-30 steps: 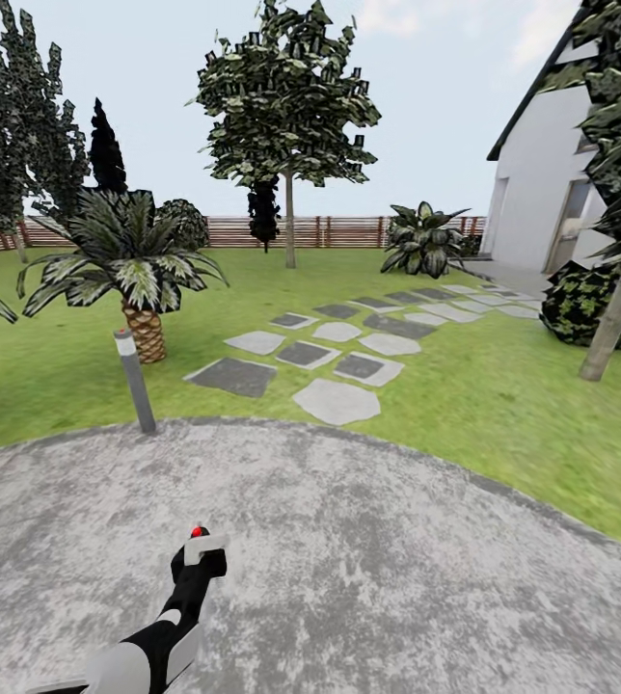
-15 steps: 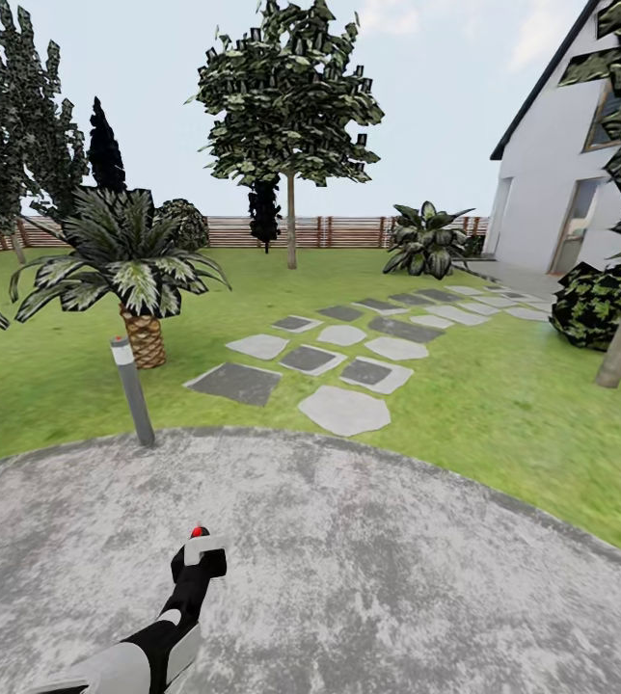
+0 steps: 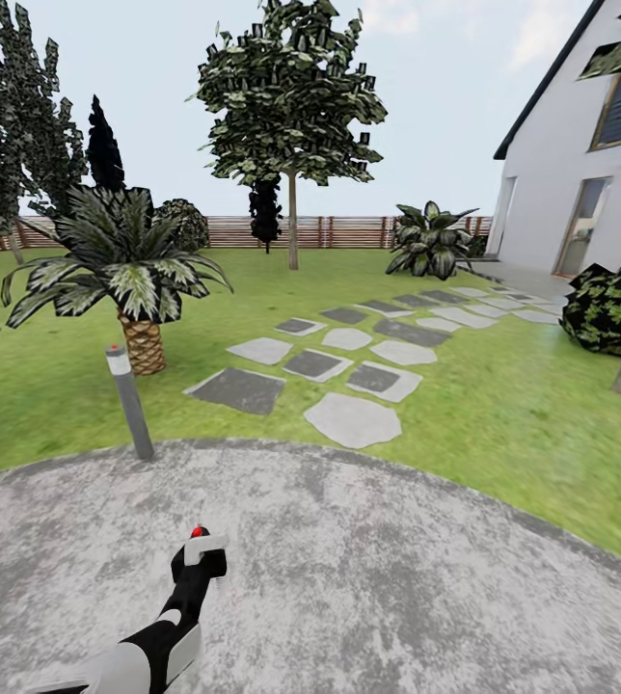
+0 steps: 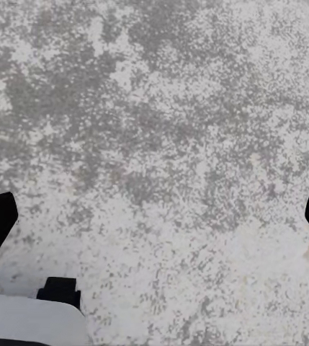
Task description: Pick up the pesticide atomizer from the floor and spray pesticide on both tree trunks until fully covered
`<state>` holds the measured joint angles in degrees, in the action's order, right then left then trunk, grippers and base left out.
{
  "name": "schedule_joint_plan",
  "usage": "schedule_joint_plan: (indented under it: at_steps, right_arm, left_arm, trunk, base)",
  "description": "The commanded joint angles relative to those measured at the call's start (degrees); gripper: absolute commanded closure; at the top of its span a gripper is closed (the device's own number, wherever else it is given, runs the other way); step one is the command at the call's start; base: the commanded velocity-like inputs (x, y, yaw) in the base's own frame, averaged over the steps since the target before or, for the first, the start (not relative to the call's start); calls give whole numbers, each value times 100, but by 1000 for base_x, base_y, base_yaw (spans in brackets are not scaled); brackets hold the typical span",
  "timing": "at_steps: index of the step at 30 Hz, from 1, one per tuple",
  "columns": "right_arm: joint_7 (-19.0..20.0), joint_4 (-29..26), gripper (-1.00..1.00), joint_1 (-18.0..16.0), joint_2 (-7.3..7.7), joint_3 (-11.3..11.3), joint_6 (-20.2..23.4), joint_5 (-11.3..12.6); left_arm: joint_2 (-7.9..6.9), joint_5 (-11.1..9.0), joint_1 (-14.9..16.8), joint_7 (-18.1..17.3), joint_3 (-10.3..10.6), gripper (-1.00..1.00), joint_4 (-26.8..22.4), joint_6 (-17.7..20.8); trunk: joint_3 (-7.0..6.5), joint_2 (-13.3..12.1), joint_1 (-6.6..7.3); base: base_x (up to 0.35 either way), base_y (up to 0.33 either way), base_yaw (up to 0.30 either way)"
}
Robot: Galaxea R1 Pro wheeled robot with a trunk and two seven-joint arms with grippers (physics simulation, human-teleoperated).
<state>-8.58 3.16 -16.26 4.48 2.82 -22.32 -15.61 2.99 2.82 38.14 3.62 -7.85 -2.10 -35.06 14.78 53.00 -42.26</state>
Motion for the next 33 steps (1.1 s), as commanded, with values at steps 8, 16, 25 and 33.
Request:
schedule_joint_plan:
  at_steps: [8, 16, 25, 33]
  right_arm:
    - [-3, 0, -100, 0, 0, 0, -1, -1]
    - [-3, 0, -100, 0, 0, 0, 0, -2]
    - [-3, 0, -100, 0, 0, 0, 0, -3]
    - [-3, 0, -100, 0, 0, 0, 0, -3]
  left_arm:
    - [4, 0, 0, 0, 3, 100, 0, 1]
    - [8, 5, 0, -2, 8, 100, 3, 7]
    - [15, 4, 0, -1, 12, 100, 3, 140]
    - [17, 1, 0, -2, 12, 100, -1, 372]
  trunk:
    - [0, 0, 0]
    - [0, 0, 0]
    - [0, 0, 0]
    - [0, 0, 0]
  base:
    - [350, 130, 0]
    - [350, 61, 0]
    - [350, 4, 0]
    - [350, 0, 0]
